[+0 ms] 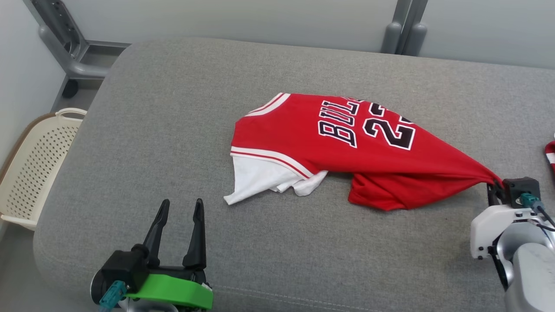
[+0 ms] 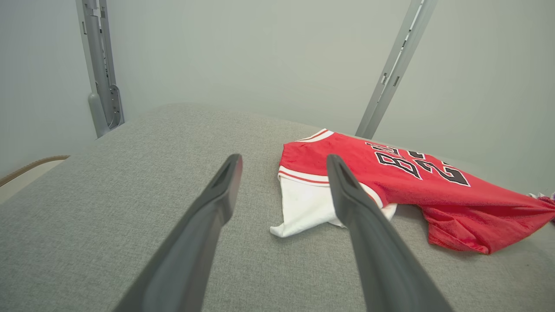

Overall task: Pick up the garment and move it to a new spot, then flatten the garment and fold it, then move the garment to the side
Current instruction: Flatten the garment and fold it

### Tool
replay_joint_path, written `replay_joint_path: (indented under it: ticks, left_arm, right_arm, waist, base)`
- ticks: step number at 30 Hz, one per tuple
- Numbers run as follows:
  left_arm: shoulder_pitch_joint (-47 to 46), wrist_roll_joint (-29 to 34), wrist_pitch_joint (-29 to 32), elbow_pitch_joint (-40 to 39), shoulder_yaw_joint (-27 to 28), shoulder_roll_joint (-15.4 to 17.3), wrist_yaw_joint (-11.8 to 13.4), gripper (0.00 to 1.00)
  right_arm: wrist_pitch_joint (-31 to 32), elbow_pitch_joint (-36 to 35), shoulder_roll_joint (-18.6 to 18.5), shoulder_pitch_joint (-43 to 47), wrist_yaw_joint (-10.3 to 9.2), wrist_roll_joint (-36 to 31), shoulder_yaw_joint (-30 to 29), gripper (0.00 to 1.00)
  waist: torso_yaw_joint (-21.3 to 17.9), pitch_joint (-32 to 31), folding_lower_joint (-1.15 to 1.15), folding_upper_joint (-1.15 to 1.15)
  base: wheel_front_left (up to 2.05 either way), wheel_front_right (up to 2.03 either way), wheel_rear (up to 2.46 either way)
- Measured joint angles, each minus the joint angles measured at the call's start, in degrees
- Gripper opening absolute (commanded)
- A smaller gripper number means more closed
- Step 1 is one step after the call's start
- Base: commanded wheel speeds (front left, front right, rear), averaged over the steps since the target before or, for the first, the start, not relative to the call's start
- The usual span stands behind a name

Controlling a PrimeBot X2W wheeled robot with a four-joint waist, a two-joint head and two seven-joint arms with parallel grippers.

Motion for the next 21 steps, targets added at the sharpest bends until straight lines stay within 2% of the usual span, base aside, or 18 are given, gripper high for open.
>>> replay_joint_path:
  ticks: [7, 12, 13, 14, 15, 21]
  left_arm:
    - [0.0, 0.4, 0.0, 0.1, 0.3, 0.0, 0.0, 1.0]
    - [0.0, 0.6, 0.0, 0.2, 0.5, 0.0, -0.2, 1.0]
    - [0.0, 0.6, 0.0, 0.2, 0.5, 0.0, -0.2, 1.0]
    - [0.0, 0.6, 0.0, 0.3, 0.6, 0.0, -0.2, 1.0]
    - [0.0, 0.7, 0.0, 0.3, 0.6, 0.0, -0.2, 1.0]
    - [0.0, 0.9, 0.0, 0.7, 0.1, 0.0, -0.5, 1.0]
  right_arm:
    - [4.9, -7.2, -4.9, 2.7, 0.0, -0.2, -0.6, 0.0]
    - [7.1, -10.2, -6.3, 2.9, 0.0, 0.2, 0.7, 0.0]
    - [7.2, -10.6, -6.3, 2.6, 0.0, 0.4, 1.0, 0.09]
    - [7.7, -11.0, -6.3, 2.1, 0.0, 0.6, 1.3, 0.91]
    - [8.7, -10.9, -6.3, 1.6, -0.01, 1.0, 1.8, 1.0]
    - [15.0, -8.9, -5.5, 2.5, -0.01, 4.6, 6.3, 1.0]
  waist:
    - [-0.2, -0.3, 0.0, 0.0]
    - [-0.2, -0.3, 0.0, 0.0]
    - [-0.2, -0.3, 0.0, 0.0]
    - [-0.2, -0.3, 0.0, 0.0]
    - [-0.2, -0.3, 0.0, 0.0]
    - [0.1, -0.8, 0.0, 0.0]
  base:
    - [0.0, 0.0, 0.0]
    - [0.0, 0.0, 0.0]
    - [0.0, 0.0, 0.0]
    - [0.0, 0.0, 0.0]
    - [0.0, 0.0, 0.0]
    - [0.0, 0.0, 0.0]
